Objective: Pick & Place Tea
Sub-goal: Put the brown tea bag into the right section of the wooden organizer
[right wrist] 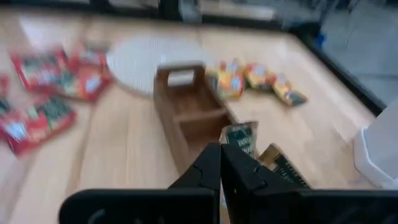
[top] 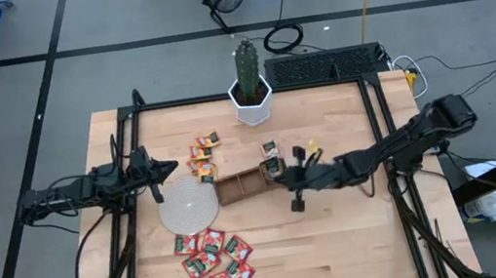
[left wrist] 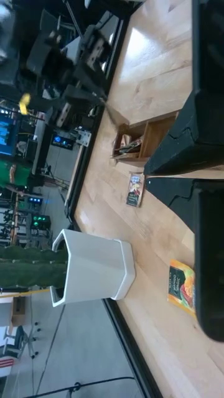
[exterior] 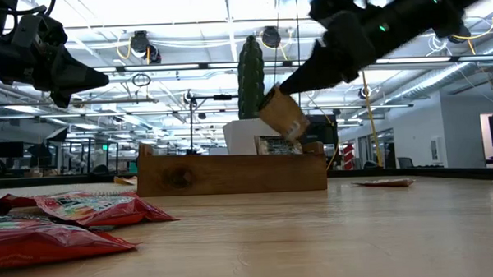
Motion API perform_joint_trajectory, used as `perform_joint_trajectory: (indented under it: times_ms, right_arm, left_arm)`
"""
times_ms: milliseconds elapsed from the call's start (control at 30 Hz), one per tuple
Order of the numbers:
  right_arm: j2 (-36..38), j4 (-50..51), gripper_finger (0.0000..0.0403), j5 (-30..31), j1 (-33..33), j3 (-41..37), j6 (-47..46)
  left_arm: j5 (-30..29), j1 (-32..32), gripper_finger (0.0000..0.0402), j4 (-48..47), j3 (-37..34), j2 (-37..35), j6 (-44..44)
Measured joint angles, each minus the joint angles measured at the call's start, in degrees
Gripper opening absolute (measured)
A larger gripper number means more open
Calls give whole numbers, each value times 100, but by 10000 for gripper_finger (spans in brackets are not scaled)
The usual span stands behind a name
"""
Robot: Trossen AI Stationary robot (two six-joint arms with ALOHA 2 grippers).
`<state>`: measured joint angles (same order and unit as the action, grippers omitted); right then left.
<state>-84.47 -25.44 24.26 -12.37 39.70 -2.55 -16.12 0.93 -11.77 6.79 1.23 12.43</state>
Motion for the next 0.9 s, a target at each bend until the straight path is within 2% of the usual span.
perform_joint_trajectory:
  times_ms: [133, 267, 367, 700, 900]
  right_arm:
    - [301, -1715, 0, -353, 227, -997, -167]
    - [295, -2410, 0, -674, 435, -1483, -513]
    - [84, -2892, 0, -952, 526, -1528, -579]
    - [-582, -3487, 0, -965, 741, -1502, -664]
    - [-1063, -4122, 0, -1228, 790, -1495, -730]
  left_arm:
    - [0, 0, 21, 2, -1, 0, 0]
    - [0, 0, 21, 5, -2, 0, 0]
    - [0, 0, 21, 1, 0, 0, 0]
    - [0, 0, 21, 0, -1, 0, 0]
    - [0, 0, 21, 0, -2, 0, 0]
